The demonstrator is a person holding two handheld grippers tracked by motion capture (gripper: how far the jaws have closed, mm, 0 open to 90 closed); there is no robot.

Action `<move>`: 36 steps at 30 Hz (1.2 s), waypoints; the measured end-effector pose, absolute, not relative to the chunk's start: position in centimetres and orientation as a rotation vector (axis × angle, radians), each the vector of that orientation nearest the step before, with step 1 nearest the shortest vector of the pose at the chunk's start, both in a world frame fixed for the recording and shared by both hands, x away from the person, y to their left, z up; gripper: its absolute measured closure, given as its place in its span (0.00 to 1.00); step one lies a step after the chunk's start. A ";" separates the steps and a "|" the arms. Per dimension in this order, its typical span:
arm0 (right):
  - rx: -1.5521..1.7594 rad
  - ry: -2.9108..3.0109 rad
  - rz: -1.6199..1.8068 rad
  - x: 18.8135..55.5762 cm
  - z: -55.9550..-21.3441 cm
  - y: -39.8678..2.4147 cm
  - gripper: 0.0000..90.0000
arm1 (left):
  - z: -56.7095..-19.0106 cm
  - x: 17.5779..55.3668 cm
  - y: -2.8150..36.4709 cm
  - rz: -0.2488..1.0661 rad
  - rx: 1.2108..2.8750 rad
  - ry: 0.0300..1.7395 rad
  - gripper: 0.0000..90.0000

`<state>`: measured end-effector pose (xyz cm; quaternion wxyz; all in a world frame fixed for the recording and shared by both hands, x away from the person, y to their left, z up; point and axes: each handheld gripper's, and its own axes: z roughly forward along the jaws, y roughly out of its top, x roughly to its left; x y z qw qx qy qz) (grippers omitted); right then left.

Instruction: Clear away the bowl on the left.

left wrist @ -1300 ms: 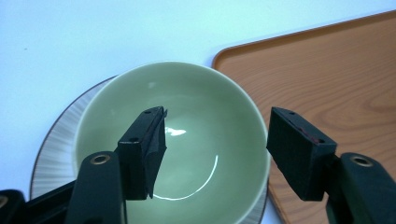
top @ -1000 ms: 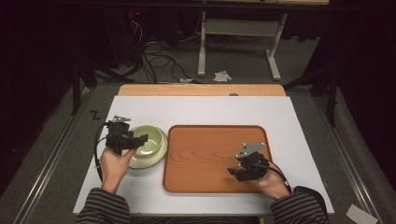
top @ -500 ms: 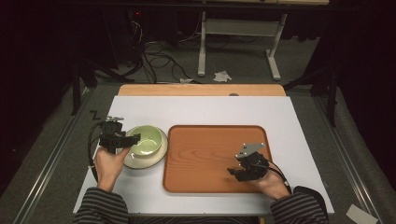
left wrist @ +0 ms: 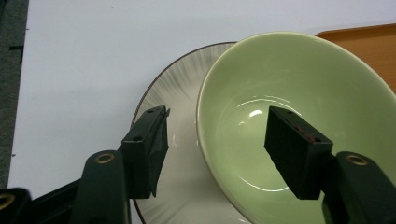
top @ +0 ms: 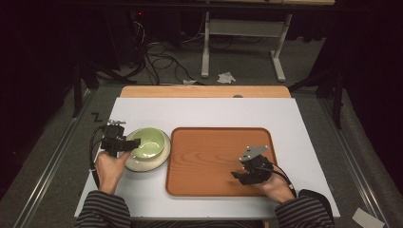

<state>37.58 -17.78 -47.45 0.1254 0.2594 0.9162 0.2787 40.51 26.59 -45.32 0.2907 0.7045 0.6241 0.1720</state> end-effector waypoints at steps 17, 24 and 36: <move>0.755 2.666 0.813 37.6 -47.5 -17.7 0.48 | -46.7 41.5 27.0 0.385 1.891 1.723 0.50; 0.746 2.668 0.811 37.6 -47.5 -17.7 0.48 | -47.2 41.8 27.1 0.350 1.906 1.733 0.55; 0.737 2.679 0.807 37.6 -47.5 -17.7 0.48 | -47.8 42.1 27.6 0.303 1.859 1.798 0.73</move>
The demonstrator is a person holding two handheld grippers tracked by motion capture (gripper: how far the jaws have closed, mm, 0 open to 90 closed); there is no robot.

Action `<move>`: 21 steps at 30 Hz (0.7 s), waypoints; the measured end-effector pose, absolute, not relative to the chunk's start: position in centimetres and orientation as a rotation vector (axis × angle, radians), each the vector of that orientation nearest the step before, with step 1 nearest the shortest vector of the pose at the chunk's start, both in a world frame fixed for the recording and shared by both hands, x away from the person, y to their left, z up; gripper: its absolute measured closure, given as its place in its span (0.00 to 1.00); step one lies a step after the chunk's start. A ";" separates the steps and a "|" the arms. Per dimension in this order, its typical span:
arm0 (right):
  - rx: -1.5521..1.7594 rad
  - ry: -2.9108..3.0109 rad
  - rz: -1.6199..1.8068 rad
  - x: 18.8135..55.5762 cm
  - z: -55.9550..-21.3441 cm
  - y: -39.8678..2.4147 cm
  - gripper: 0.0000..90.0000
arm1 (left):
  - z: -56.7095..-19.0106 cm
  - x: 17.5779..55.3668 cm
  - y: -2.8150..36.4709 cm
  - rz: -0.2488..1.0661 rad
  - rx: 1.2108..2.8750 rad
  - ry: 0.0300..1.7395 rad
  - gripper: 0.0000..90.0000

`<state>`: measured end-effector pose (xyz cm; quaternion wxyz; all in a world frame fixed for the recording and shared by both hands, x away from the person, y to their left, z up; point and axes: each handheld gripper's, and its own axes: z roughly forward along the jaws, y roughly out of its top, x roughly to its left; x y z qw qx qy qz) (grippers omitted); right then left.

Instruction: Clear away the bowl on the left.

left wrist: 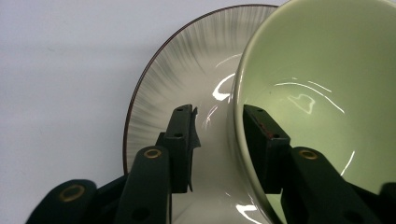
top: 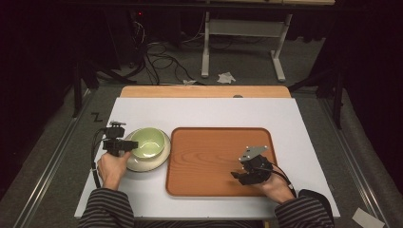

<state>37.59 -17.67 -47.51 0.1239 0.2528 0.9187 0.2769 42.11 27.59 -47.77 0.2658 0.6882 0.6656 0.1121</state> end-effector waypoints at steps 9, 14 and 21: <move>0.736 2.678 0.806 37.6 -47.5 -17.7 0.48 | -48.0 42.5 27.3 0.241 1.838 1.792 0.89; 0.737 2.678 0.806 37.6 -47.5 -17.7 0.48 | -48.1 42.6 27.4 0.230 1.820 1.802 0.92; 0.736 2.678 0.806 37.6 -47.5 -17.7 0.48 | -48.1 42.7 27.6 0.193 1.810 1.792 0.93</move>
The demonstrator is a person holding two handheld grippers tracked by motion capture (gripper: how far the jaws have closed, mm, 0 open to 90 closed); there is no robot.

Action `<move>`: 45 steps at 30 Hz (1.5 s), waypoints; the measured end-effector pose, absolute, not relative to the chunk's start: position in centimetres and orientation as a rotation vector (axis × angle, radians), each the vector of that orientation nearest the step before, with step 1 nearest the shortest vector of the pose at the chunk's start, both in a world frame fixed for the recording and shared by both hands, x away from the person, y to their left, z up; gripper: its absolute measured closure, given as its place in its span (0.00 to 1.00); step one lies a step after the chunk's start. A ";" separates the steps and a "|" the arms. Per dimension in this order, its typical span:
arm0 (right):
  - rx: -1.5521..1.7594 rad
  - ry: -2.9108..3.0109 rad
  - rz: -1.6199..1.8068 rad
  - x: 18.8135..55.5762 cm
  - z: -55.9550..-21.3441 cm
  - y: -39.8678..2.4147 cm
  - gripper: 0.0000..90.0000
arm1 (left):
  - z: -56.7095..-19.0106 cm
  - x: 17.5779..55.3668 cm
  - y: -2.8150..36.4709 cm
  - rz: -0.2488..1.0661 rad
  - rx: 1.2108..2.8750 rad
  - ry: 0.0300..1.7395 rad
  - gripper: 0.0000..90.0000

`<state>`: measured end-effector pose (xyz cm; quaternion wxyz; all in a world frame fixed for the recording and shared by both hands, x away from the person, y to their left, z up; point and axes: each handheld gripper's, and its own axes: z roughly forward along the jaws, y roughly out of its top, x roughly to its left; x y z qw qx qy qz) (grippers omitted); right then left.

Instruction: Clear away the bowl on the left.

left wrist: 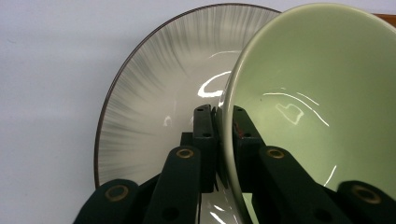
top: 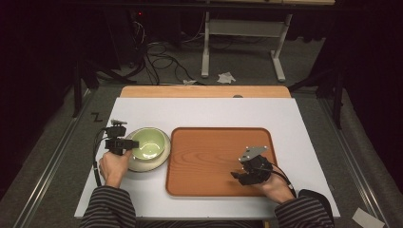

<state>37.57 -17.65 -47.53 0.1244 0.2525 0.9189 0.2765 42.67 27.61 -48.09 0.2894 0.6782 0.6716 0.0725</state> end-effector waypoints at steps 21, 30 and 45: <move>0.734 2.671 0.814 37.5 -47.4 -17.8 0.48 | -45.5 41.7 27.2 0.234 1.804 1.653 0.92; 0.737 2.668 0.819 37.5 -47.4 -17.8 0.48 | -44.7 41.5 25.8 0.220 1.833 1.584 0.92; 0.736 2.670 0.824 37.5 -47.4 -17.8 0.48 | -44.1 41.3 24.3 0.198 1.863 1.527 0.92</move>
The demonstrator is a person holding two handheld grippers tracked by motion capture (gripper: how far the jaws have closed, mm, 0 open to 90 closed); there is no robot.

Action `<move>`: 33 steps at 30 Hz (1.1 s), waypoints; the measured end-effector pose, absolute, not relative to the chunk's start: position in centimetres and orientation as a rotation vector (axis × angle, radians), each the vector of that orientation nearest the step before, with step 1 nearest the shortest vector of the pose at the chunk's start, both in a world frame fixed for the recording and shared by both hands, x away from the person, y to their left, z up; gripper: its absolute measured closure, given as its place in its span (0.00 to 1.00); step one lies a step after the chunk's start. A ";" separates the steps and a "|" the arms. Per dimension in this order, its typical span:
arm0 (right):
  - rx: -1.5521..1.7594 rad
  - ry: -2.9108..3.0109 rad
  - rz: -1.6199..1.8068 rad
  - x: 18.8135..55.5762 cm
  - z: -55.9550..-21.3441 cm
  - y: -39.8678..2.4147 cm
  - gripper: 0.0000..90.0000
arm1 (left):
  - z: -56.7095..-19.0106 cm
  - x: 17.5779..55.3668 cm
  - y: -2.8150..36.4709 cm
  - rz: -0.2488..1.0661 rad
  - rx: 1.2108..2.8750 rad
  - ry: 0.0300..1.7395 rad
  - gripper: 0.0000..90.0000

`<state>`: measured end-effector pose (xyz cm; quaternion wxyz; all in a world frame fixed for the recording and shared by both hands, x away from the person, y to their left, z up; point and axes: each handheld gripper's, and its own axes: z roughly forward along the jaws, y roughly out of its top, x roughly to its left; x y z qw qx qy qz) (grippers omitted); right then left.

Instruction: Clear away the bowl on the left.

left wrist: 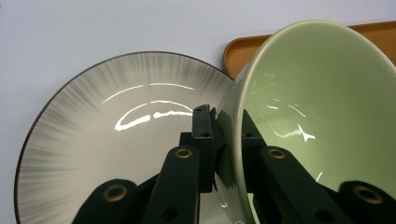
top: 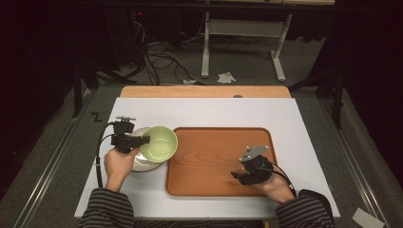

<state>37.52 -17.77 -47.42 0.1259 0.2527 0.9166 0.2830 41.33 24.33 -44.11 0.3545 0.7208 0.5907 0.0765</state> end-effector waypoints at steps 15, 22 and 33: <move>0.736 2.677 0.820 37.6 -47.4 -17.8 0.48 | -43.7 41.0 21.6 0.147 1.927 1.436 0.92; 0.739 2.670 0.824 37.5 -47.4 -17.8 0.48 | -43.5 40.9 20.4 0.118 1.943 1.397 0.92; 0.739 2.675 0.819 37.5 -47.4 -17.8 0.48 | -43.7 40.9 18.4 0.114 1.998 1.361 0.92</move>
